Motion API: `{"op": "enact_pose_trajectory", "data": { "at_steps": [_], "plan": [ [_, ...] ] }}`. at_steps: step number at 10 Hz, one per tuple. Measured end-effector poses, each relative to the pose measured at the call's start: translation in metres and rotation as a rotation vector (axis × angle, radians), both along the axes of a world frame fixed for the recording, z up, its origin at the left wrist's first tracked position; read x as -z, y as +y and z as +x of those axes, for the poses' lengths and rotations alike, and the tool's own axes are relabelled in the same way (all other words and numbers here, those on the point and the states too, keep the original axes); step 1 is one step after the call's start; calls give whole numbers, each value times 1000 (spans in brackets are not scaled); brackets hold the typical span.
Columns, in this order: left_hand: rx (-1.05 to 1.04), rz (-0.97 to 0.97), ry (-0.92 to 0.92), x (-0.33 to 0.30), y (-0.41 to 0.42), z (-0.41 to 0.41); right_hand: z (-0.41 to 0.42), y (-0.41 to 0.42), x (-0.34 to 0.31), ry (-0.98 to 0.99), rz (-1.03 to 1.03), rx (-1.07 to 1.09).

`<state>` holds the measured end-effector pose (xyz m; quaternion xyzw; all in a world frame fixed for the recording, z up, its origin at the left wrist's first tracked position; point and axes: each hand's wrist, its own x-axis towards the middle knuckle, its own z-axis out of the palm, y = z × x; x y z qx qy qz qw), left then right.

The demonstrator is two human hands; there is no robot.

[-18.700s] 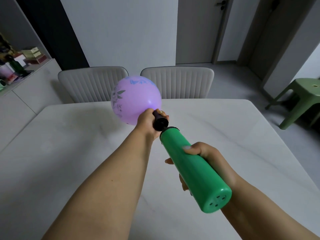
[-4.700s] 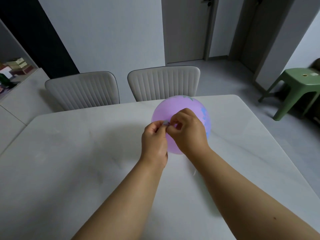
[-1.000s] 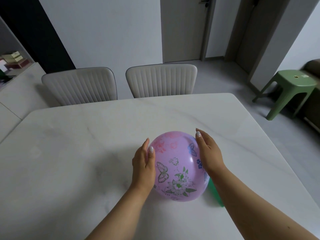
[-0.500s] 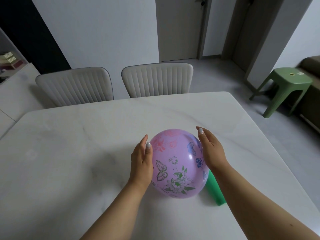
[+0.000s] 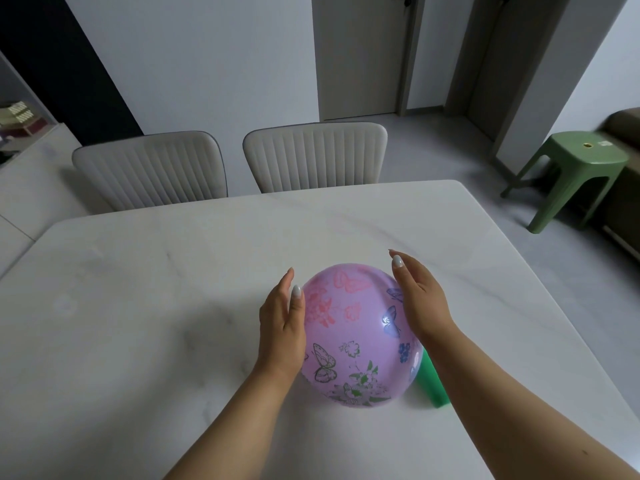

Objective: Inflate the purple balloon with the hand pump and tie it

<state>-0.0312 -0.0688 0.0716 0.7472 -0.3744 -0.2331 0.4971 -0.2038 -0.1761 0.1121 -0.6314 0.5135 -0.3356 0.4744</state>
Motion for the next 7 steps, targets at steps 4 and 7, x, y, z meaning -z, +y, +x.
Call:
{"op": "enact_pose_trajectory", "data": {
  "at_steps": [4,7],
  "plan": [
    [-24,-21,-62,-10,-34,9,16,-19,-7,-31,8,27],
    [-154,-88,-332,-37,-9,-7,14,-30,-7,14,-15,84]
  ]
}}
